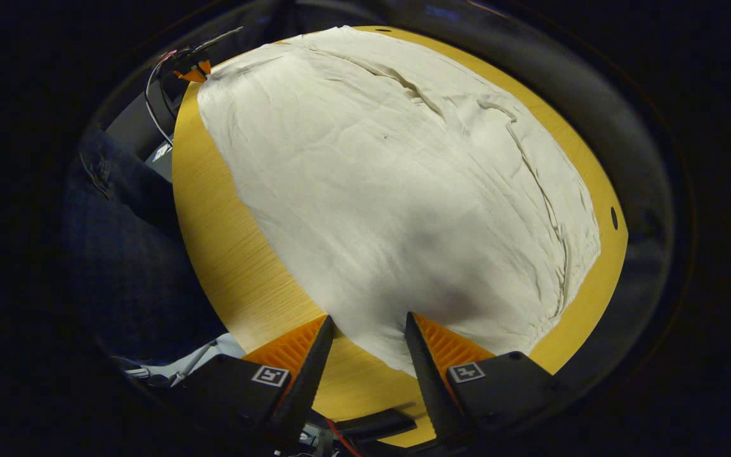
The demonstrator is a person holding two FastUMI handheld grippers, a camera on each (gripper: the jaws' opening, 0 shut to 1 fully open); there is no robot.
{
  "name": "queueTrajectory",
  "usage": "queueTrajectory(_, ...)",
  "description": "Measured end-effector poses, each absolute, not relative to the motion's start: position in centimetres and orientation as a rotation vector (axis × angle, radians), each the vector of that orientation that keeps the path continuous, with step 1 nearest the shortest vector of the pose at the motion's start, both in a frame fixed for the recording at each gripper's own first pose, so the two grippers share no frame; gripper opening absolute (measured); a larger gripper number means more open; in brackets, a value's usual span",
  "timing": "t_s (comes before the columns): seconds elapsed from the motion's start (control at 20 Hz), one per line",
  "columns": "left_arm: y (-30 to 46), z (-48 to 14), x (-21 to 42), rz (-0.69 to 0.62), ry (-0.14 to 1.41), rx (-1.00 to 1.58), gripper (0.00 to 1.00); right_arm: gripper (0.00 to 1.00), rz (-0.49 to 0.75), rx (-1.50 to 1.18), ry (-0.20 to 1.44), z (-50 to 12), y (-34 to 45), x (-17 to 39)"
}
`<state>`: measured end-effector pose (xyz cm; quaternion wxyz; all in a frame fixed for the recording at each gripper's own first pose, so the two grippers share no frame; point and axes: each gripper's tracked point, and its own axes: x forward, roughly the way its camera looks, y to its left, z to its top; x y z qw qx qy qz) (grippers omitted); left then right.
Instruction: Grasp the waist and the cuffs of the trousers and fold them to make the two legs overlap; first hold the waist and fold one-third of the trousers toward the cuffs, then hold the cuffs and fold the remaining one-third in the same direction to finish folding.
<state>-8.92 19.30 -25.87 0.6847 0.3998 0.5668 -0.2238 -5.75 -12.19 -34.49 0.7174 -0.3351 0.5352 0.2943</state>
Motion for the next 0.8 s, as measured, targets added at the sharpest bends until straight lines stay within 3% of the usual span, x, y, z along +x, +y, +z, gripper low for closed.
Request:
queueTrajectory(0.15, 19.3, -25.8, -9.0, -0.503, 1.281, 0.89, 0.0, 0.67, 0.624, -0.727, 1.206, -34.5, -12.4, -5.3)
queueTrajectory(0.2, 19.2, -25.9, -8.9, -0.504, 1.285, 0.889, 0.0, 0.58, 0.615, -0.724, 1.21, -34.5, -12.4, -5.3)
queueTrajectory(0.3, 19.2, -25.9, -8.9, -0.506, 1.292, 0.889, 0.0, 0.57, 0.602, -0.73, 1.209, -34.5, -12.4, -5.1)
queueTrajectory(0.5, 19.2, -26.0, -8.9, -0.512, 1.302, 0.901, 0.0, 0.21, 0.568, -0.755, 1.194, -34.4, -12.5, -4.6)
queueTrajectory(0.55, 19.2, -26.0, -8.9, -0.515, 1.305, 0.907, 0.0, 0.21, 0.559, -0.77, 1.183, -34.1, -12.5, -4.4)
queueTrajectory(0.6, 19.2, -26.0, -8.9, -0.516, 1.309, 0.911, 0.0, 0.1, 0.551, -0.785, 1.19, -34.3, -12.5, -4.4)
queueTrajectory(0.8, 19.2, -26.0, -9.0, -0.515, 1.303, 0.911, 0.0, 0.05, 0.558, -0.818, 1.18, -34.1, -12.5, -4.4)
